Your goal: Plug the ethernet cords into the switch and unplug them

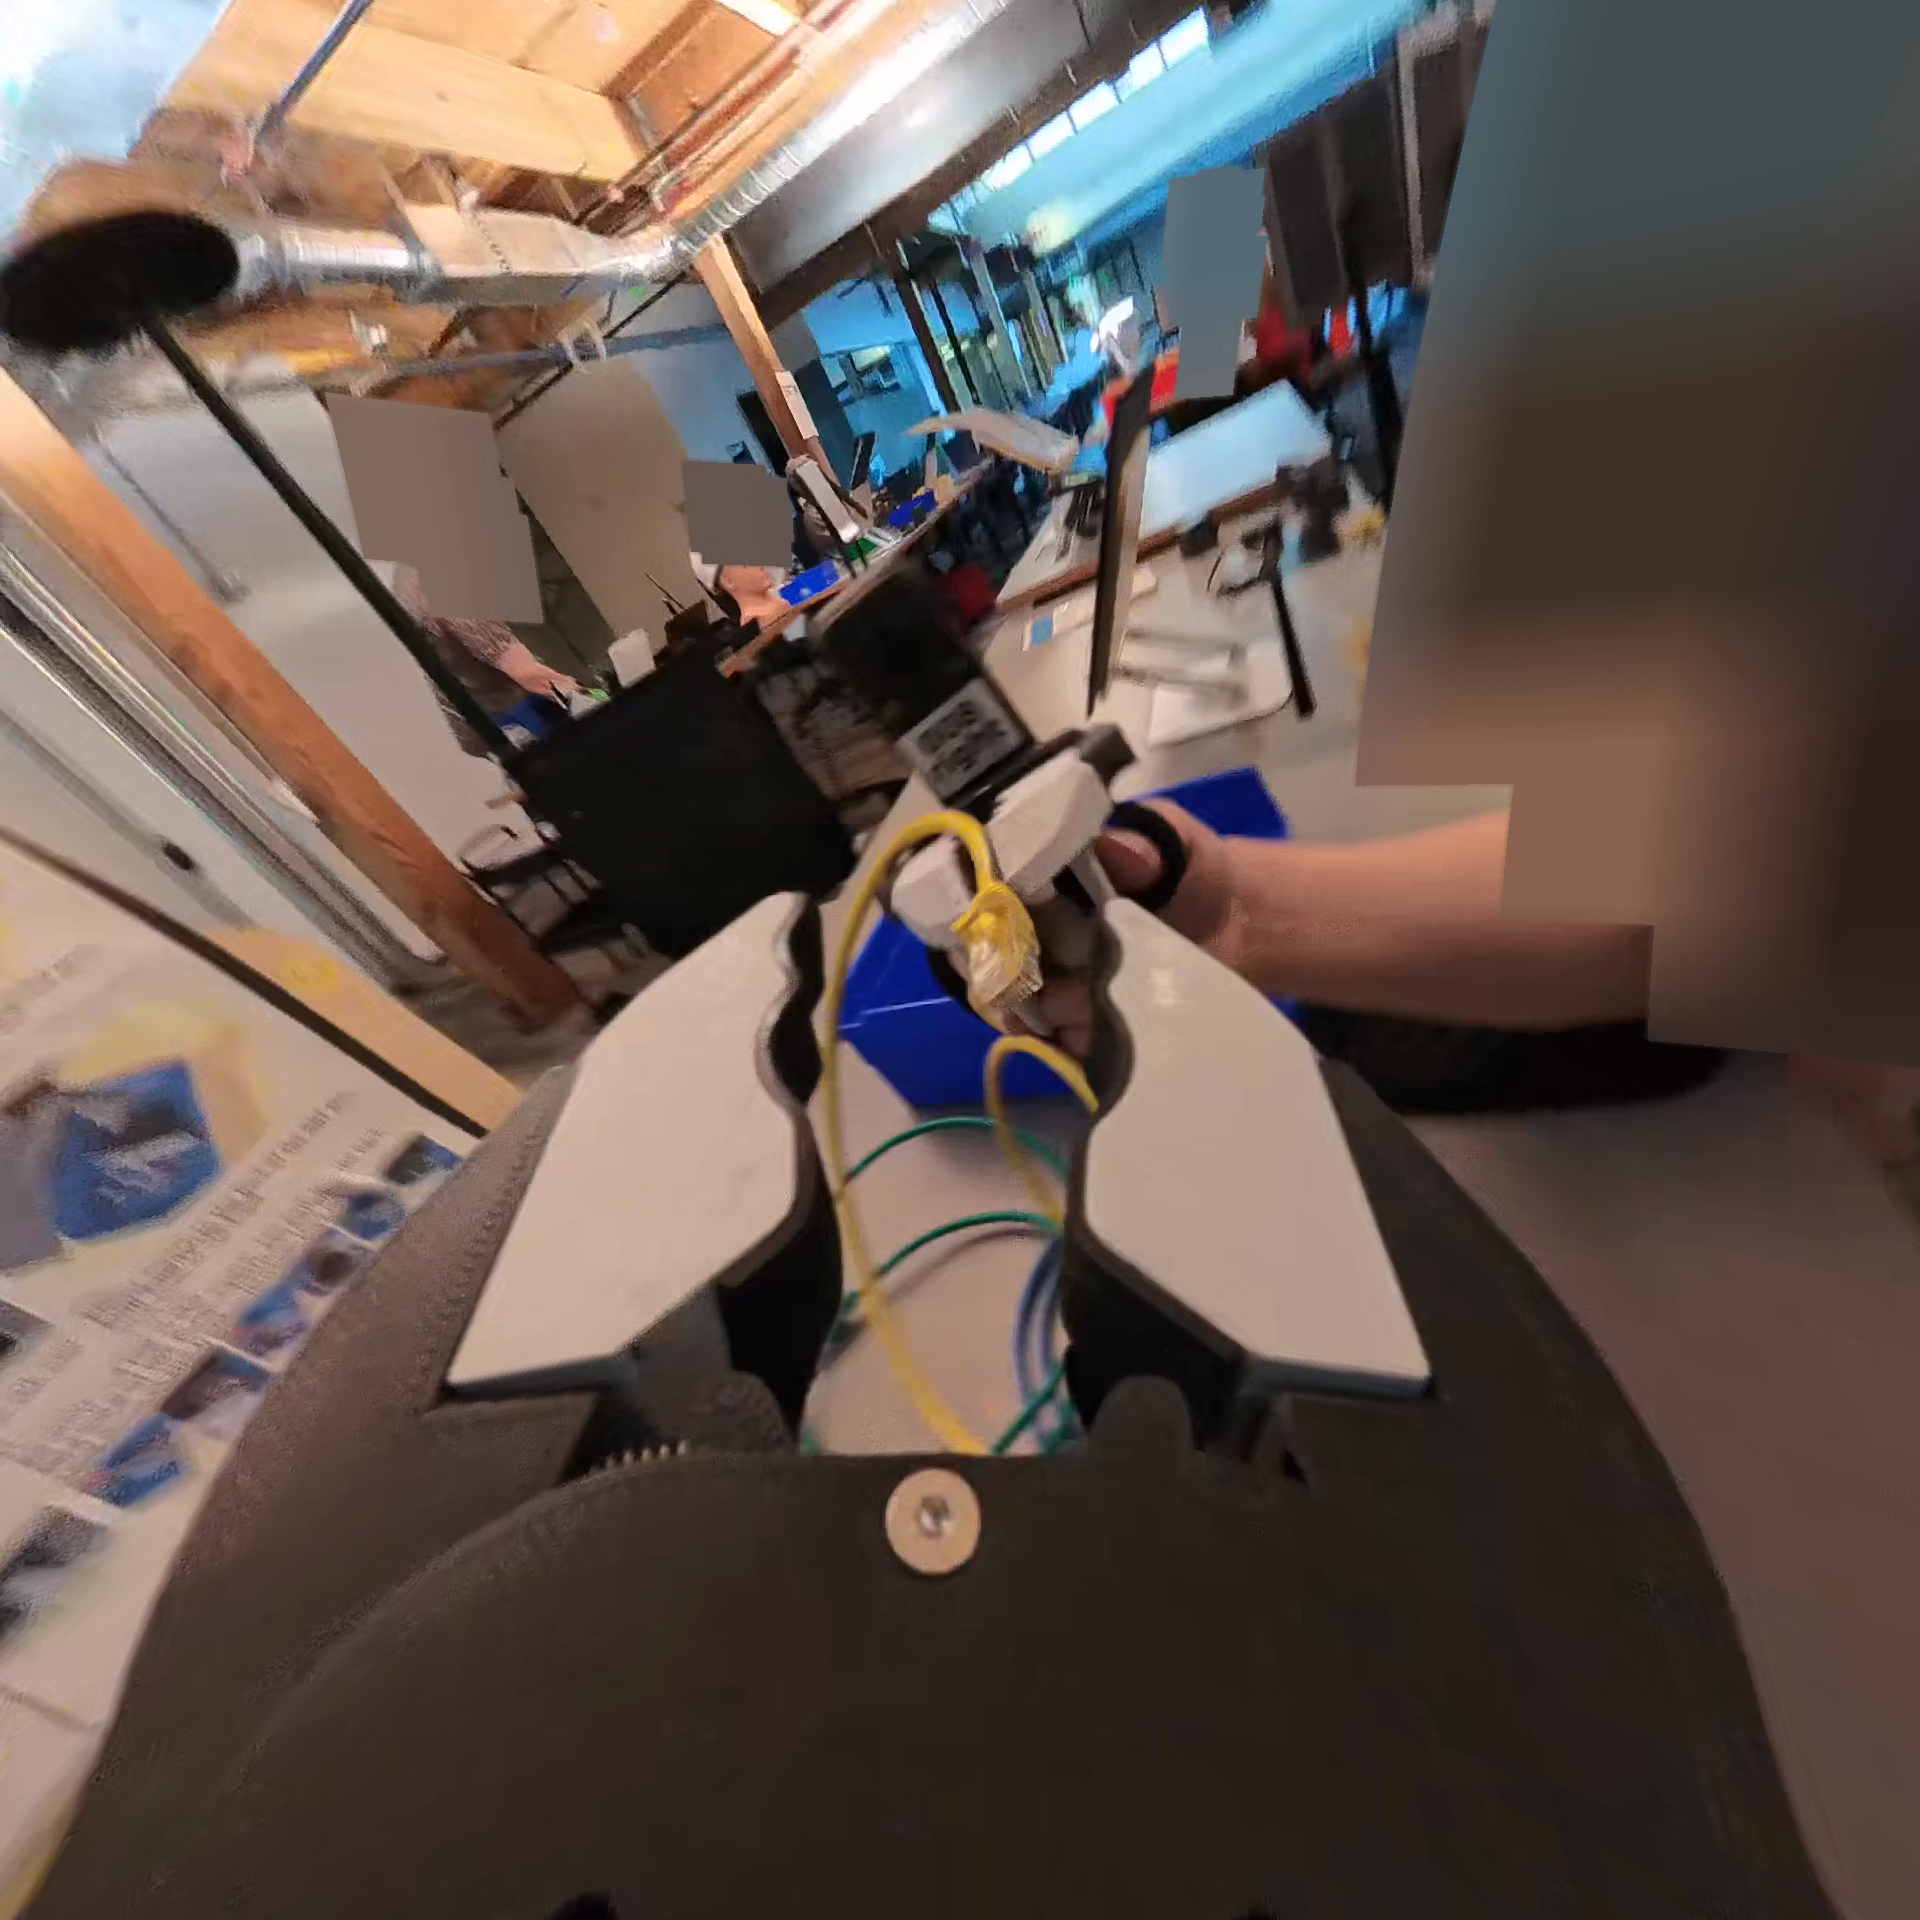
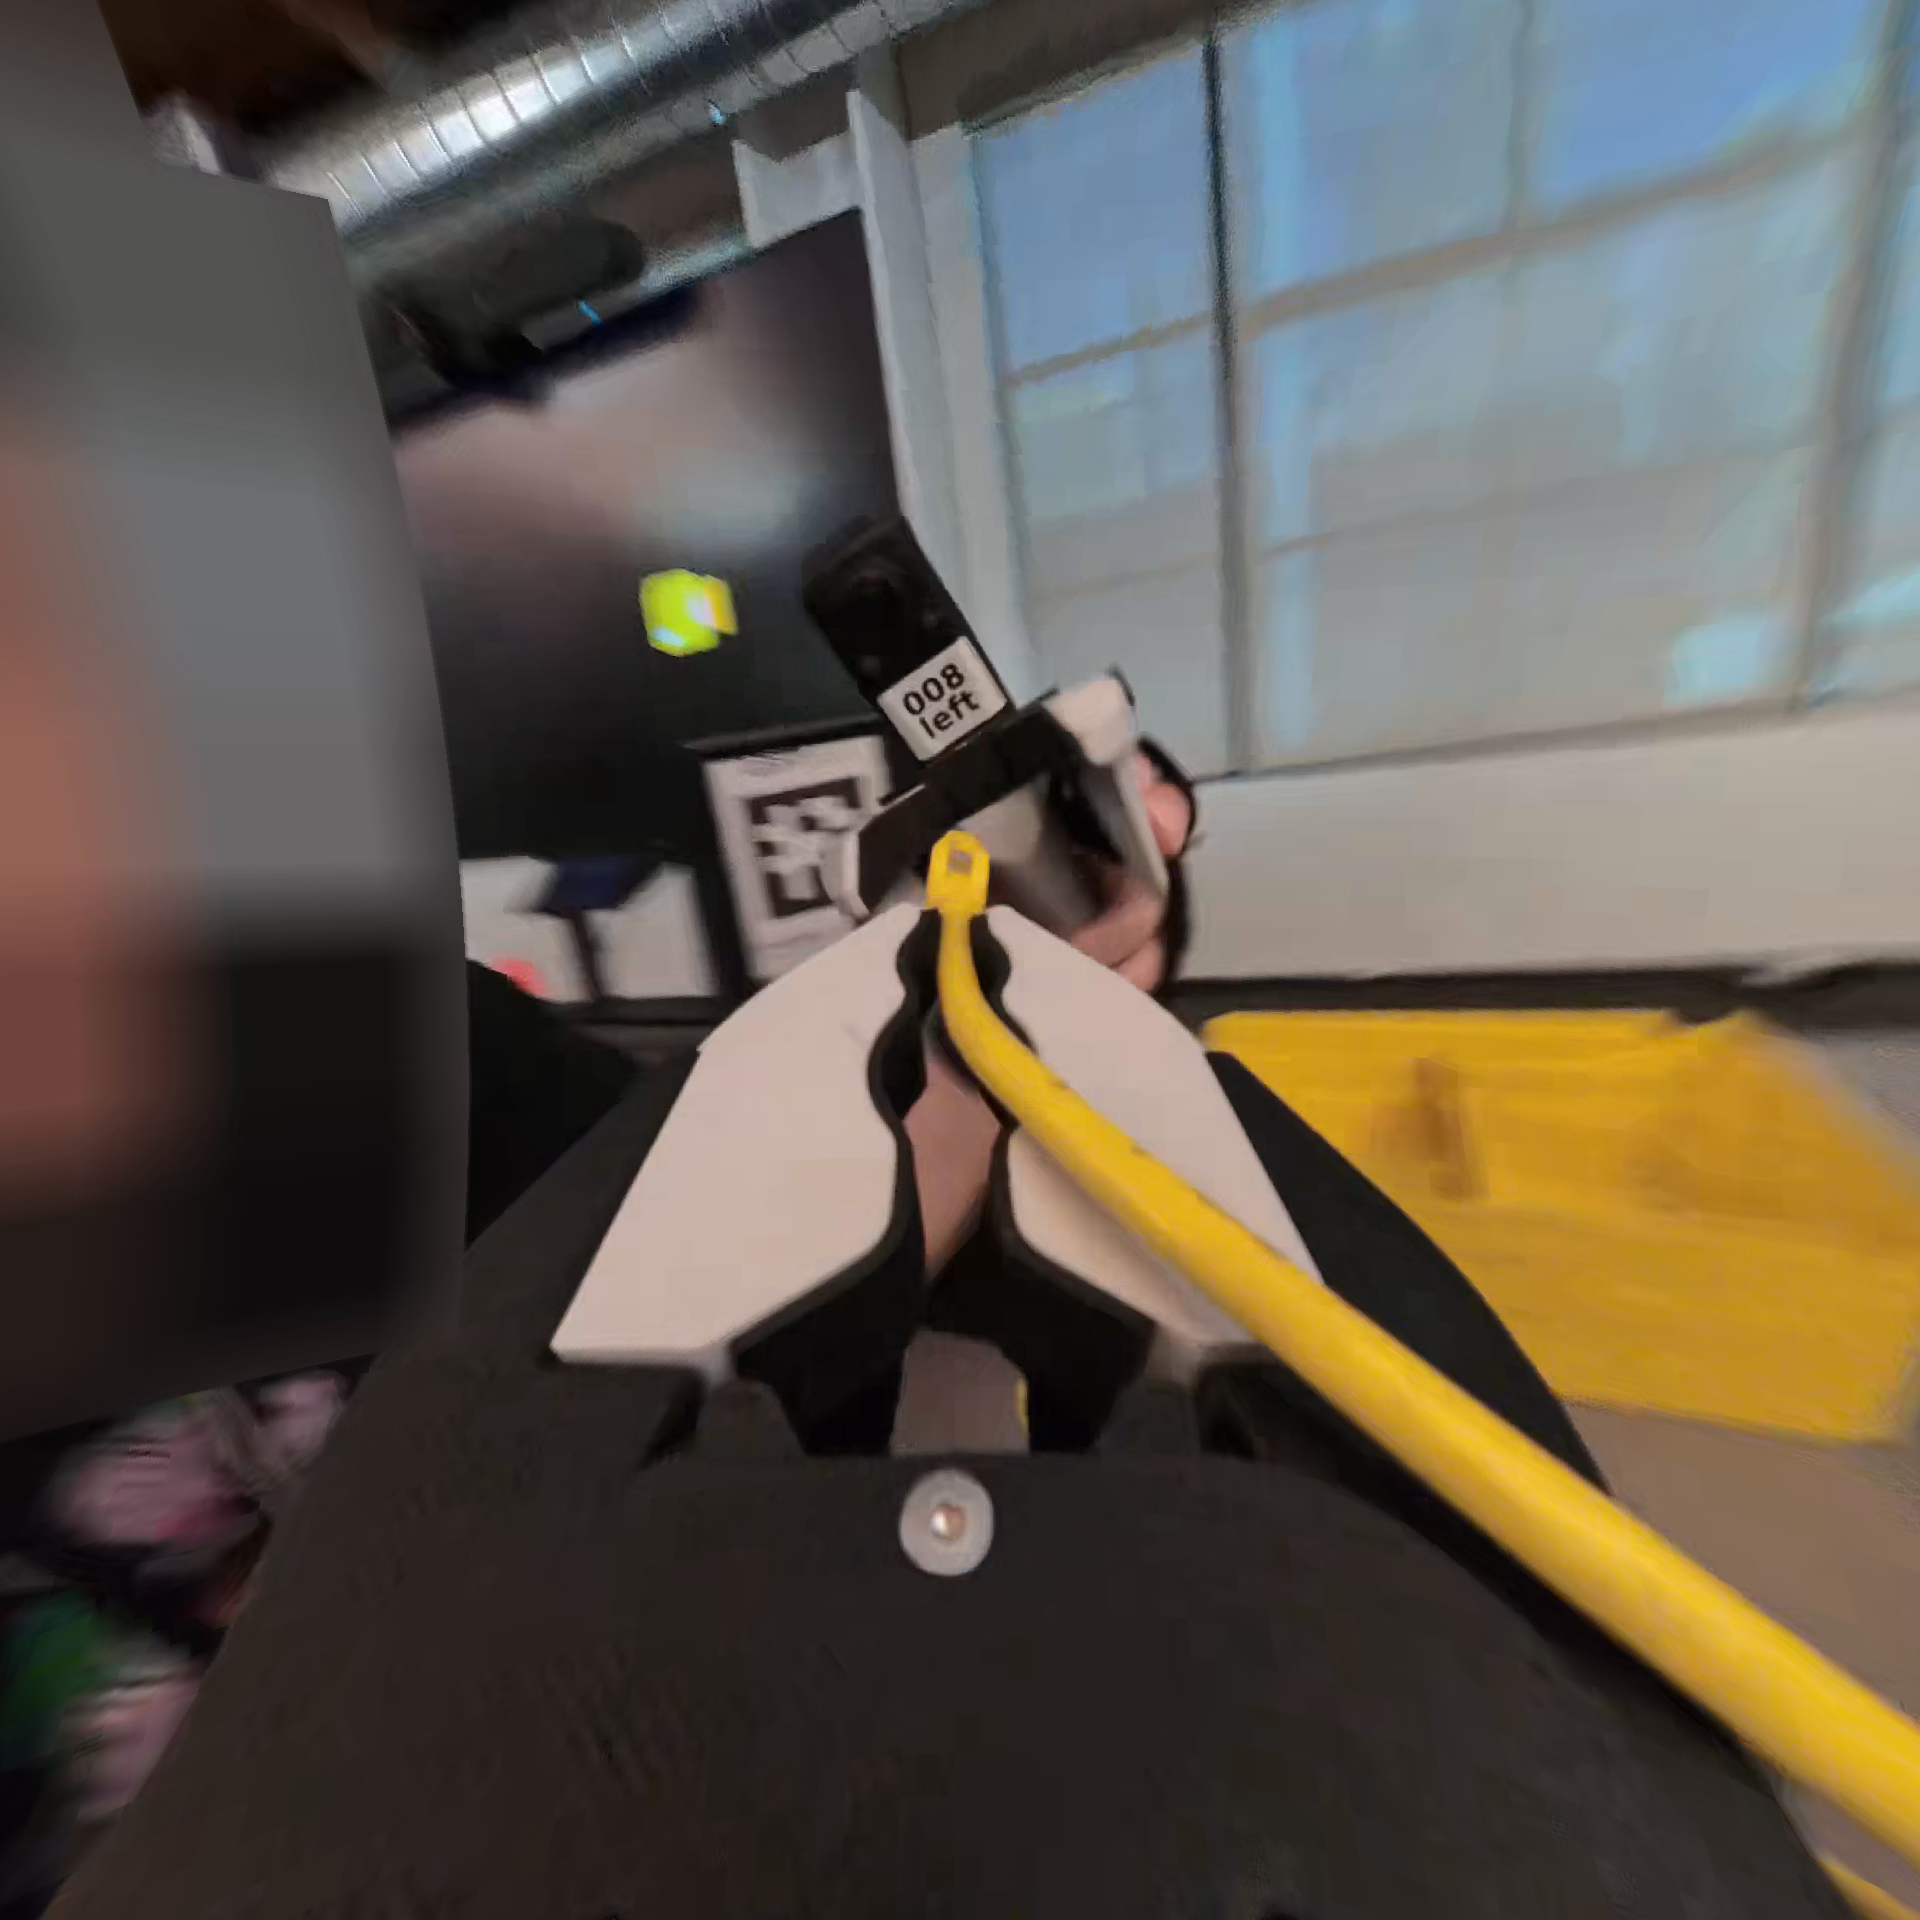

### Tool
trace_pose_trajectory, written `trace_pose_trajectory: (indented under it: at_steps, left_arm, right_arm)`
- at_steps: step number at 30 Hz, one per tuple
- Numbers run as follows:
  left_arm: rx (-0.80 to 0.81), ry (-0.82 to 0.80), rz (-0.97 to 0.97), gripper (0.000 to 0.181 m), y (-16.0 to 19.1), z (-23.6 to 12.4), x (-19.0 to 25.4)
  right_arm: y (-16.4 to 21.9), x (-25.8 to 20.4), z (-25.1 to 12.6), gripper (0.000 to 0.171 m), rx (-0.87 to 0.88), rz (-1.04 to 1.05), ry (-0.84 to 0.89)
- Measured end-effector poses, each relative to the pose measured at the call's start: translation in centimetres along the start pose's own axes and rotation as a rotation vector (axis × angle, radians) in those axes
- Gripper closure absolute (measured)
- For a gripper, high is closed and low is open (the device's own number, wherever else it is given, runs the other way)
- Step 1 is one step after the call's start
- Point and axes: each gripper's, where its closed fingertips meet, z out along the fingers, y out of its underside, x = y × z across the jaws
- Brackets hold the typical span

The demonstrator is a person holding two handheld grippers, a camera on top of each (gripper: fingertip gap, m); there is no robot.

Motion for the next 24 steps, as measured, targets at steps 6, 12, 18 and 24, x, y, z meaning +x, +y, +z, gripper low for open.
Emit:
trace_pose_trajectory:
  at_steps: [6, 12, 18, 24]
  left_arm:
    - [0.149, 0.143, -0.372, 0.132, -1.1, 0.3, -0.7]
    - [0.140, 0.174, -0.608, 0.134, 0.1, 2.2, -1.4]
    - [0.167, 0.173, -0.584, 0.160, 0.3, 2.3, -1.8]
    - [0.155, 0.126, -0.456, 0.160, 0.0, 2.1, -1.6]
  right_arm:
    - [-1.8, 0.1, -0.6, 0.164, -0.051, -0.837, 0.416]
    - [-1.4, 0.4, -0.5, 0.165, -0.126, -1.211, 0.590]
    - [-0.9, 1.0, -0.3, 0.164, -0.164, -1.296, 0.632]
    - [-1.1, 0.7, -0.2, 0.164, -0.108, -1.210, 0.649]
